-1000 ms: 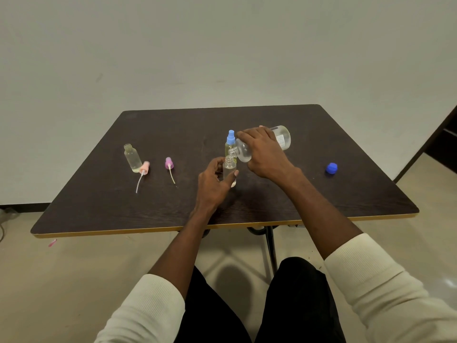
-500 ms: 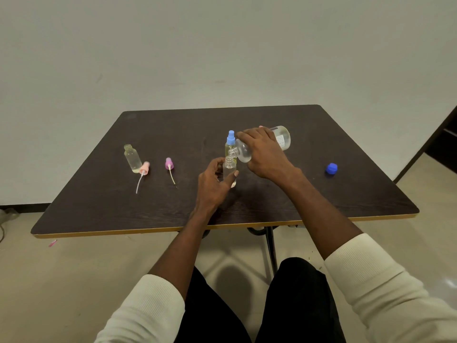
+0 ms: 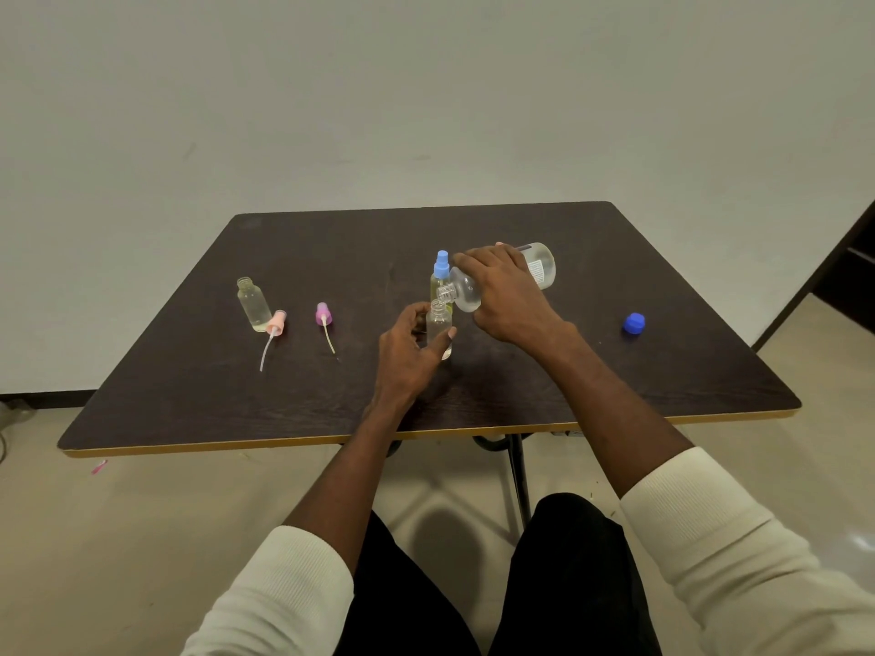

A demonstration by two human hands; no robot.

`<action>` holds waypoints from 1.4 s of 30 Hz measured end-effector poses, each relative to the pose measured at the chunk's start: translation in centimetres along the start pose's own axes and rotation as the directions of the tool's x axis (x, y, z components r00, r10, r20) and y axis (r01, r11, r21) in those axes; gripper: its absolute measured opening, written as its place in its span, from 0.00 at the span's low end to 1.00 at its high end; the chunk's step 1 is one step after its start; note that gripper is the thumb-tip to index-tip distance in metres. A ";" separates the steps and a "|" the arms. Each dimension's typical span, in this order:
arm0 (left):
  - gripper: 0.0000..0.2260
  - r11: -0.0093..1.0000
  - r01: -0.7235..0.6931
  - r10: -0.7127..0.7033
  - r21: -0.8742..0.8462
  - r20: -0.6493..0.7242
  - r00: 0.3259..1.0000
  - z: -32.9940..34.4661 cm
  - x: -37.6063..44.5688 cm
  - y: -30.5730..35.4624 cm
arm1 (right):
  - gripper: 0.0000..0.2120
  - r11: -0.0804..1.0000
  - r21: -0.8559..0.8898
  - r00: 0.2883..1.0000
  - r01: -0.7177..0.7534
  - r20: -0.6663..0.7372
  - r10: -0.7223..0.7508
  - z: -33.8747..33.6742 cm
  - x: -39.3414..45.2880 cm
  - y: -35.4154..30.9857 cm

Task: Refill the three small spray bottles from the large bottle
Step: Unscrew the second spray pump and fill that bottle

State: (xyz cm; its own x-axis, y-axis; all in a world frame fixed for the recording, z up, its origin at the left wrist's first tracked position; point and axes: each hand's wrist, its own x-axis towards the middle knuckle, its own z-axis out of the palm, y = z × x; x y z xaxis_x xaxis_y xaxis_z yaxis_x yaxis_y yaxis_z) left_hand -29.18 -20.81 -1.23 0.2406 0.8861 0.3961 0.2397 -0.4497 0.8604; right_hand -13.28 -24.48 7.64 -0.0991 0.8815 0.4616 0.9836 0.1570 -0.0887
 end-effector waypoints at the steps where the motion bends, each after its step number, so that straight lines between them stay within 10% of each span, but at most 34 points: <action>1: 0.18 1.000 -0.001 0.001 0.003 0.001 1.000 0.0 0.0 0.0 | 0.31 1.000 0.000 1.000 0.000 0.002 0.000 0.0 0.0 0.0; 42: 0.18 1.000 -0.007 0.007 -0.022 0.011 1.000 -0.1 -0.1 0.1 | 0.32 0.978 0.168 0.990 -0.127 -0.046 0.136 1.4 -0.8 0.0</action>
State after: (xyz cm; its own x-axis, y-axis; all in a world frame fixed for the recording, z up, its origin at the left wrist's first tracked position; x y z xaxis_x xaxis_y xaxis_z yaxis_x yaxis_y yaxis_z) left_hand -29.24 -20.94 -1.18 0.2528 0.8816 0.3986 0.2170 -0.4532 0.8646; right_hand -13.39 -24.56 5.98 0.0431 0.8733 0.4852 0.9489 0.1162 -0.2934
